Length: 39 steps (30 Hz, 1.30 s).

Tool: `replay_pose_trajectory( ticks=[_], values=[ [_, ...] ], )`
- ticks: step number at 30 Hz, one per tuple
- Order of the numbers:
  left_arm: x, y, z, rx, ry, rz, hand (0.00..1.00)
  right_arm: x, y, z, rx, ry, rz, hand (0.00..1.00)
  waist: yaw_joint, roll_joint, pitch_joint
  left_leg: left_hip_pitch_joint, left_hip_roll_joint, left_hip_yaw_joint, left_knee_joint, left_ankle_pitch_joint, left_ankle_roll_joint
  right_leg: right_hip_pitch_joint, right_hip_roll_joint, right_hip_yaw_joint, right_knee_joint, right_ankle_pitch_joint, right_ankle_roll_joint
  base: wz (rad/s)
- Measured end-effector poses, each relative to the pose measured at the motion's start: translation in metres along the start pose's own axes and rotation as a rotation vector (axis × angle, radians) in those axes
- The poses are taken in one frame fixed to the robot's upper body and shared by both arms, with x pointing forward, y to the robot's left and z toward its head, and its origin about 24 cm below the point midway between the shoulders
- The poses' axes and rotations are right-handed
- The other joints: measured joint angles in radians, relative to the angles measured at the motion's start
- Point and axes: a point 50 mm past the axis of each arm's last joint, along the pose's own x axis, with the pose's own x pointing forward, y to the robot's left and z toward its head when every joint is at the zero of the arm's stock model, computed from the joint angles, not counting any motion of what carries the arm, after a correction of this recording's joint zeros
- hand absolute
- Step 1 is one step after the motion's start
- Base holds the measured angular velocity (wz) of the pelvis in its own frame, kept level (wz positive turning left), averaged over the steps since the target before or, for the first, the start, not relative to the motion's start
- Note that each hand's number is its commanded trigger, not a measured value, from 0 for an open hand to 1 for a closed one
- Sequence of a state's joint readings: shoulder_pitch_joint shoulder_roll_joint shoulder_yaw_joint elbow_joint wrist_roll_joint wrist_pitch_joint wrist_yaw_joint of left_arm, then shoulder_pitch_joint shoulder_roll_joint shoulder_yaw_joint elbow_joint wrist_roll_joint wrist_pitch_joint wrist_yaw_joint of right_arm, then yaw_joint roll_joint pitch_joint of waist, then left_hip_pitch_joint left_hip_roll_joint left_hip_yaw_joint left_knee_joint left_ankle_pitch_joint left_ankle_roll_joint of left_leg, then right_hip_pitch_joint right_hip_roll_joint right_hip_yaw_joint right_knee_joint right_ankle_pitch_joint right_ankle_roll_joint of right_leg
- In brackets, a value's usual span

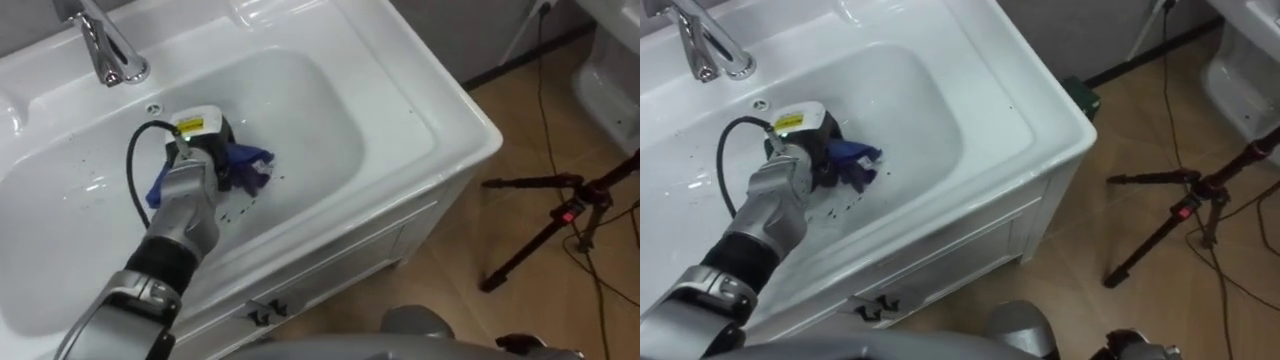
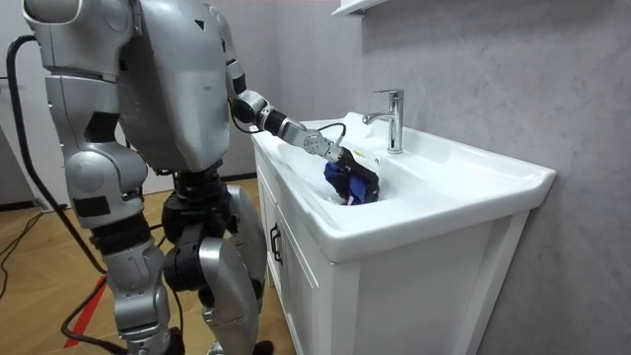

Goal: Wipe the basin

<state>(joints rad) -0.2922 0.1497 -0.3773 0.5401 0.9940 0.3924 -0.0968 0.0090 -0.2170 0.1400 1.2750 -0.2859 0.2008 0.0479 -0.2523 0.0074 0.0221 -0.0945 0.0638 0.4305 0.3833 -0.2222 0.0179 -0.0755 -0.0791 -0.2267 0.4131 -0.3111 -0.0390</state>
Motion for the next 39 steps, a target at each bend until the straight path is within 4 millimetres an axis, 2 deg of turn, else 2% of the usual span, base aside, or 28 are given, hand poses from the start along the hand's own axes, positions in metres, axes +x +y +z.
replay_pose_trajectory(
  ticks=[2, 10, 12, 14, 19, 27, 30, 39],
  values=[
    [-0.001, 0.002, 0.008, 0.003, -0.027, 0.0, 1.0, 0.0, 0.001, 0.002, 0.008, -0.009, 0.004, 0.0, -0.013, 0.001, -0.0005, 0.004, 0.0, -0.001, 0.001, -0.005, 0.009, 0.005, 0.0, 0.0, -0.001, 0.001, 0.003, 0.0],
    [-0.004, 0.001, 0.024, 0.031, -0.088, -0.008, 1.0, -0.002, -0.005, 0.023, 0.001, -0.08, -0.023, 0.0, -0.02, 0.012, -0.0011, 0.006, -0.004, -0.008, 0.01, -0.01, 0.016, 0.014, -0.007, -0.009, 0.0, 0.002, 0.01, 0.03],
    [-0.004, 0.0, 0.028, 0.023, -0.101, -0.016, 1.0, -0.002, -0.006, 0.026, -0.009, -0.095, -0.032, 0.0, -0.021, 0.019, -0.0007, 0.01, -0.005, -0.012, 0.009, -0.011, 0.018, 0.024, -0.007, -0.018, -0.003, 0.002, 0.01, 0.11],
    [-0.005, 0.0, 0.032, 0.003, -0.12, -0.027, 1.0, -0.003, -0.008, 0.031, -0.032, -0.107, -0.039, 0.0, -0.02, 0.035, 0.0012, 0.014, -0.007, -0.02, 0.001, -0.016, 0.026, 0.026, -0.007, -0.024, -0.001, 0.001, 0.011, 0.05],
    [-0.006, 0.0, 0.035, -0.037, -0.135, -0.047, 1.0, -0.003, -0.005, 0.031, -0.07, -0.112, -0.028, 0.0, -0.02, 0.048, -0.0005, 0.017, -0.009, -0.022, -0.003, -0.016, 0.026, 0.026, -0.008, -0.026, 0.0, -0.001, 0.01, 0.0],
    [-0.007, 0.001, 0.036, -0.048, -0.146, -0.056, 1.0, -0.002, -0.005, 0.028, -0.075, -0.101, -0.026, 0.0, -0.016, 0.047, -0.0005, 0.018, -0.013, -0.024, -0.002, -0.016, 0.026, 0.026, -0.013, -0.026, 0.008, -0.008, 0.011, 0.0],
    [-0.007, -0.001, 0.036, -0.075, -0.152, -0.071, 1.0, -0.002, -0.006, 0.025, -0.069, -0.091, -0.028, 0.0, -0.013, 0.046, -0.0008, 0.028, -0.024, -0.03, -0.007, -0.015, 0.027, 0.028, -0.025, -0.029, 0.025, -0.021, 0.014, 0.02],
    [-0.016, -0.019, 0.017, -0.066, -0.198, -0.085, 1.0, -0.002, -0.01, 0.025, -0.027, -0.095, -0.046, 0.0, 0.045, 0.02, -0.0057, 0.068, -0.032, -0.025, -0.038, -0.015, 0.027, 0.051, -0.025, -0.02, 0.016, -0.026, 0.013, -0.05]
  ],
)
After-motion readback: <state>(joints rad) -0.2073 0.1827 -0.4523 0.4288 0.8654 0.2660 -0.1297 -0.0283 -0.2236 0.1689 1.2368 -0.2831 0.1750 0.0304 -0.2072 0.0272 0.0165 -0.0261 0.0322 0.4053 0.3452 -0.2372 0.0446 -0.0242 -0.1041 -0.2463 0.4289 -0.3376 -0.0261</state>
